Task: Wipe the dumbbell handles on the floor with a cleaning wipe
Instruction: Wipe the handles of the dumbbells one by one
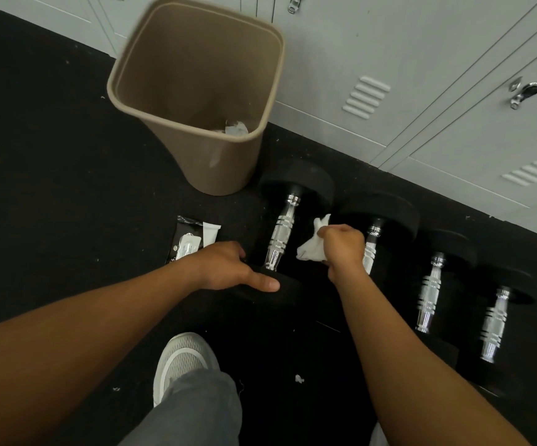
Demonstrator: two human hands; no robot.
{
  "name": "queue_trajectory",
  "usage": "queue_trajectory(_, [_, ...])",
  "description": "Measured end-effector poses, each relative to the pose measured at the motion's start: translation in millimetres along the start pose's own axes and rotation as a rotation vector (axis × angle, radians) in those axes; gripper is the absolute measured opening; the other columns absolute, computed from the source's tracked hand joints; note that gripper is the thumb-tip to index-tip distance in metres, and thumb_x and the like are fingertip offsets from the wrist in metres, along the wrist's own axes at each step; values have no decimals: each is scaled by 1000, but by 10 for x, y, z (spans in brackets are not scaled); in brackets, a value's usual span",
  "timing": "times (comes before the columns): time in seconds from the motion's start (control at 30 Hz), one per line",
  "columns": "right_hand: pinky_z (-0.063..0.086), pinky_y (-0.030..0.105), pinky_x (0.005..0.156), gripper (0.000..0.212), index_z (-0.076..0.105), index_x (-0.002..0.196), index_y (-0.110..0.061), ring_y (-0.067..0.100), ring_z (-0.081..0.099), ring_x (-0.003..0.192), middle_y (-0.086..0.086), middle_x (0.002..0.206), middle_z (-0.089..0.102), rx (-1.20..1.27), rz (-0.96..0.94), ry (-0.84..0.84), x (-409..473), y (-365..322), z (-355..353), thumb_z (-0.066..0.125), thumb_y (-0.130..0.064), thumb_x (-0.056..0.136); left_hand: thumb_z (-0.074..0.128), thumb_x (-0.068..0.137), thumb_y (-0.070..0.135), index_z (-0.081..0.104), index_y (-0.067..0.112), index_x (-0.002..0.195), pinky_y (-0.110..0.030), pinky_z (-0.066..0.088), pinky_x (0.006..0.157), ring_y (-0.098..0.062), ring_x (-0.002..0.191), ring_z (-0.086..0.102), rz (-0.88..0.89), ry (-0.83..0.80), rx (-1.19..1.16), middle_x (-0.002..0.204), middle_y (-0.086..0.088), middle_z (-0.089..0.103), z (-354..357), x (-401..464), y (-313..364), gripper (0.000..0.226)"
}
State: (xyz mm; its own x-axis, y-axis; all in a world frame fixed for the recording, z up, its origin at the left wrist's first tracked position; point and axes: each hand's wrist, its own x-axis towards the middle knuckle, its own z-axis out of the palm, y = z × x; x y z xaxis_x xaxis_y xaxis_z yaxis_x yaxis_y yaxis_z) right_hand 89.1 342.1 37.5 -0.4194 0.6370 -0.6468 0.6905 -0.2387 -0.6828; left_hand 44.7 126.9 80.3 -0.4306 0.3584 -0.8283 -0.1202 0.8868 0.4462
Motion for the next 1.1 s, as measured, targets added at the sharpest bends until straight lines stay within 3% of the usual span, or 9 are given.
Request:
queue_trajectory(0.1, [56, 52, 87, 14, 62, 75, -11, 28, 65, 85, 9, 83, 65, 99, 127, -37, -53, -67, 129, 62, -4, 87, 79, 56, 72, 43, 16, 145, -28, 41, 102, -19, 128, 50, 8, 4, -5, 144, -3, 50, 4, 1, 4, 111])
queue_trajectory(0.2, [57, 44, 78, 13, 64, 86, -11, 25, 65, 85, 10, 91, 66, 245, 178, -141, -79, -142, 253, 59, 0, 87, 78, 57, 72, 44, 16, 144, -27, 41, 99, -19, 128, 50, 13, 2, 0, 143, -3, 50, 7, -2, 7, 109])
queue_trajectory(0.3, [57, 37, 74, 18, 71, 96, -5, 24, 68, 84, 10, 89, 72, 258, 113, -270, -126, -130, 302, 60, 2, 83, 78, 57, 73, 44, 16, 144, -28, 41, 100, -19, 127, 50, 8, 4, 15, 143, -2, 50, 0, 6, 6, 110])
queue_trajectory(0.47, [50, 34, 82, 40, 69, 115, -4, 25, 67, 94, 14, 108, 72, 342, 80, -369, -169, -21, 281, 57, 13, 81, 77, 55, 75, 43, 18, 145, -30, 42, 101, -19, 128, 50, 6, -8, 15, 144, -2, 50, -5, 20, -3, 112])
queue_trajectory(0.63, [51, 37, 90, 36, 72, 107, -18, 23, 68, 100, 3, 102, 75, 346, 80, -372, -218, -7, 295, 65, 6, 81, 77, 55, 75, 43, 18, 145, -30, 42, 101, -18, 127, 50, 8, -5, 19, 143, -2, 50, 4, 16, -1, 112])
queue_trajectory(0.8, [57, 40, 86, 46, 62, 119, -9, 25, 70, 98, 11, 109, 72, 472, 99, -286, -224, -1, 320, 73, 7, 77, 77, 55, 75, 43, 18, 144, -29, 43, 99, -18, 126, 51, 6, -3, 16, 141, -2, 51, 8, 23, -9, 112])
queue_trajectory(0.93, [58, 34, 76, 34, 64, 108, -6, 23, 69, 87, 12, 99, 71, 551, 154, -130, -219, -44, 399, 74, 6, 78, 78, 55, 74, 44, 18, 144, -30, 43, 101, -17, 124, 52, 11, 4, 6, 140, -1, 53, 11, 17, -10, 111])
queue_trajectory(1.1, [57, 37, 84, 22, 68, 99, -12, 22, 69, 92, 7, 99, 71, 484, 145, -77, -217, -94, 465, 75, -3, 80, 77, 54, 76, 44, 18, 144, -31, 44, 101, -17, 123, 52, 14, 0, 16, 140, -1, 52, 8, 14, -13, 112])
